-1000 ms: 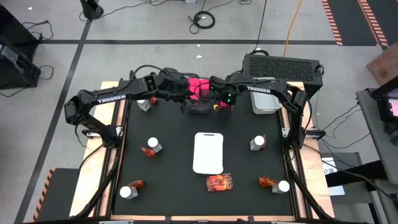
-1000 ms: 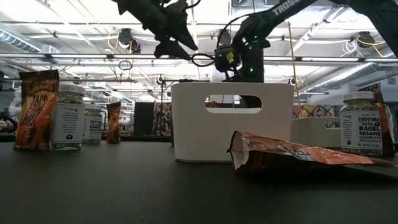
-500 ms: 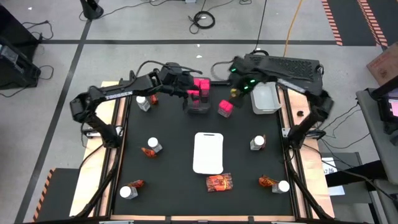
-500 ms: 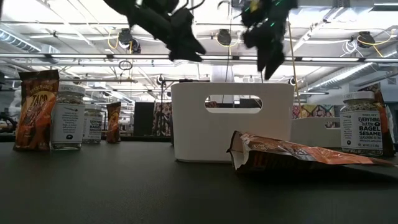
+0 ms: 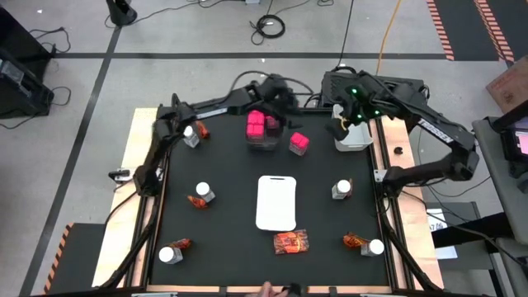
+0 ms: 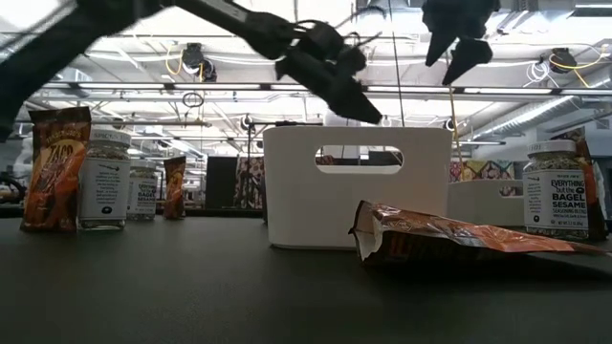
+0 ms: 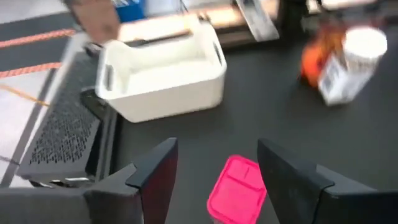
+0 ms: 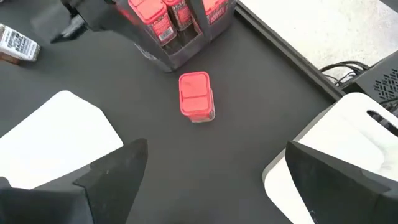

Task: Sort spices by type
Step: Put the red seasoning can into the black bin

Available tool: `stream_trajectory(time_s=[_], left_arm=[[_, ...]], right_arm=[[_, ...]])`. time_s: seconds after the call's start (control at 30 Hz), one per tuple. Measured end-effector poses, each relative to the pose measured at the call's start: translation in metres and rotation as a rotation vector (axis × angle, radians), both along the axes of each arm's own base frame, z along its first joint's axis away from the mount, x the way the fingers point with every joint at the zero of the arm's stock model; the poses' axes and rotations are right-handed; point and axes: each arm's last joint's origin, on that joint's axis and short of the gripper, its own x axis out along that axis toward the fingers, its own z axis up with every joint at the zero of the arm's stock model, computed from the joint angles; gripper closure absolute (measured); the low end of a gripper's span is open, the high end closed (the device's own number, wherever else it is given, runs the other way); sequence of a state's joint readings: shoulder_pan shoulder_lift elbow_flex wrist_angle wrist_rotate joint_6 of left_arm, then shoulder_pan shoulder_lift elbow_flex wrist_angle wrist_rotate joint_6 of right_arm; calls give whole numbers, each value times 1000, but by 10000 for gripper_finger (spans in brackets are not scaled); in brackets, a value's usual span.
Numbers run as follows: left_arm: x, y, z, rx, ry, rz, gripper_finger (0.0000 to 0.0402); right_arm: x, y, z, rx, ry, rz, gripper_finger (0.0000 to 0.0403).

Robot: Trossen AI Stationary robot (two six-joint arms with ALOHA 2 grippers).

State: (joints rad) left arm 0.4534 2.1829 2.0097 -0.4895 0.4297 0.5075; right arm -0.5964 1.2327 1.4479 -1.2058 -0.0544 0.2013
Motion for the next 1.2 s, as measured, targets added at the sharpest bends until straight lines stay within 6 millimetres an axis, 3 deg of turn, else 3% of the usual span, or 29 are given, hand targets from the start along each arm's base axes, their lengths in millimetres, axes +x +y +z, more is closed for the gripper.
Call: stream_trajectory(time_s=[0.13, 0.33, 0.53, 0.9, 1.2], left_arm=[[19, -1, -14, 68, 98, -98, 178], [37, -9, -33, 81, 111, -138, 178], [40, -17, -46, 84, 158, -178, 178], [42, -12, -72, 123, 267, -133, 178], [52, -21, -71, 277, 263, -76, 178]], right_arm=[[-5, 3, -4, 4, 5, -1, 28], [-8, 5, -15, 26, 33, -5, 28], [-7, 5, -24, 41, 56, -4, 28], [-7, 5, -24, 39, 52, -3, 28], [-6, 4, -24, 39, 46, -7, 28]])
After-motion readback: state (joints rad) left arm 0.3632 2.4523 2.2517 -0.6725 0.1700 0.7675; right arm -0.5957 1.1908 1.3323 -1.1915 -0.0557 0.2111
